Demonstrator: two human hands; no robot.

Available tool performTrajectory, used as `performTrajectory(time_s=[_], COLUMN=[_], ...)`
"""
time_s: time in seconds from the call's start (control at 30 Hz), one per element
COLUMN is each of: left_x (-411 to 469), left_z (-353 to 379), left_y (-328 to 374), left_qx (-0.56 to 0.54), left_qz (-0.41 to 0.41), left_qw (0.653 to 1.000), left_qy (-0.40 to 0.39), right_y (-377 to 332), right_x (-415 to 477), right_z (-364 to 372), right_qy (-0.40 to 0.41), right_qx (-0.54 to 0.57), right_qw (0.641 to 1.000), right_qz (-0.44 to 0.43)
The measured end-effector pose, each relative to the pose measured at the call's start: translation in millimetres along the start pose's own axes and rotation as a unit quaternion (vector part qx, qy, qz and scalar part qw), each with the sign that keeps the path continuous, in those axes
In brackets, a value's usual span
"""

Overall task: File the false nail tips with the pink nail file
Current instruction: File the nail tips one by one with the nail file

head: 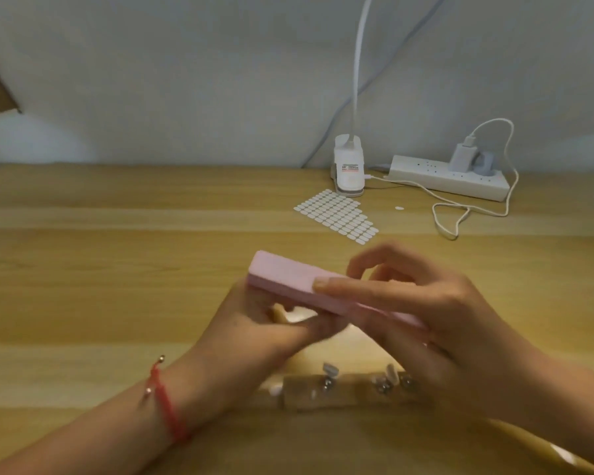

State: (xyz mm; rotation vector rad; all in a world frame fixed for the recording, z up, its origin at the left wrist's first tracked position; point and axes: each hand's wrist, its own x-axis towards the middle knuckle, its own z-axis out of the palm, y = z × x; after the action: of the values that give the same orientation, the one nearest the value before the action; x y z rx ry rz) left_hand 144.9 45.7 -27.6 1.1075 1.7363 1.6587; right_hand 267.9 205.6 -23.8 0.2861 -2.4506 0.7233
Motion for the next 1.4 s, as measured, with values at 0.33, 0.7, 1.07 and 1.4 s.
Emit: performTrajectory(time_s=[0.33,0.7,1.07,1.4], left_x=[2,-3,-4,8], left_z=[-14,4,-3,-27], left_y=[2,6,-1,-13], left_qx=[-0.012,0.039,-0.082,-0.268], left_qz=[0.039,0.043,0.013,-0.145], left_qw=[0.998,0.998,0.995,0.943], left_qy=[0.050,0.012,-0.059,-0.134], right_y=[0,-1,-8,2], right_x=[1,1,4,1], right_z=[-18,-3,-11,-9], right_qy=[0.050,0.019,0.125,0.072], right_qx=[0.032,0.033,0.107,-0.149], right_qw=[0.998,0.999,0.986,0.978], right_qz=[0.000,0.002,0.026,-0.131])
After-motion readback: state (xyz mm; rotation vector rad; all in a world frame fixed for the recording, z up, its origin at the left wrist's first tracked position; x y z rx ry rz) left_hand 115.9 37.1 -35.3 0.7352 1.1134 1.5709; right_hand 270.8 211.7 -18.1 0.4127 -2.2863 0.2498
